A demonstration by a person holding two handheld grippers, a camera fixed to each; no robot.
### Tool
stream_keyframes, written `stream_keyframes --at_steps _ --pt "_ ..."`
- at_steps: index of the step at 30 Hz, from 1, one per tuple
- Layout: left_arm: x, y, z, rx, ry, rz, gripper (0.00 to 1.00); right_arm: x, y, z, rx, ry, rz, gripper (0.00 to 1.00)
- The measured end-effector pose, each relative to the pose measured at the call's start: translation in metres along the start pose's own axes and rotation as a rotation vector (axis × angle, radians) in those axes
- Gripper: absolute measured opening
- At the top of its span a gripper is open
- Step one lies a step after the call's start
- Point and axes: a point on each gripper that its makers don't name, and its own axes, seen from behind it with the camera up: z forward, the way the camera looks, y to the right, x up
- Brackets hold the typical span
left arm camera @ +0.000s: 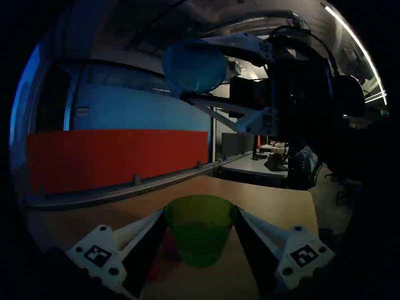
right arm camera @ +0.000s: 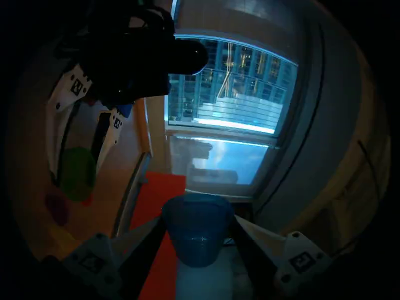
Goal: Pour water
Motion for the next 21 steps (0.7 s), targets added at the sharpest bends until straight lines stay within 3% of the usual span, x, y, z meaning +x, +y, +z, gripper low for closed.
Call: stream_keyframes --at_steps 7,21 --pt "0.000 -0.002 -0.001 0.006 0.000 0.003 0.88 -0.003 -0.003 -0.005 0.013 0.001 0.173 0.90" --pt "0.001 -0.005 -0.003 0.017 -0.002 0.013 0.88 0.006 -0.018 -0.015 0.049 0.025 0.701 0.90"
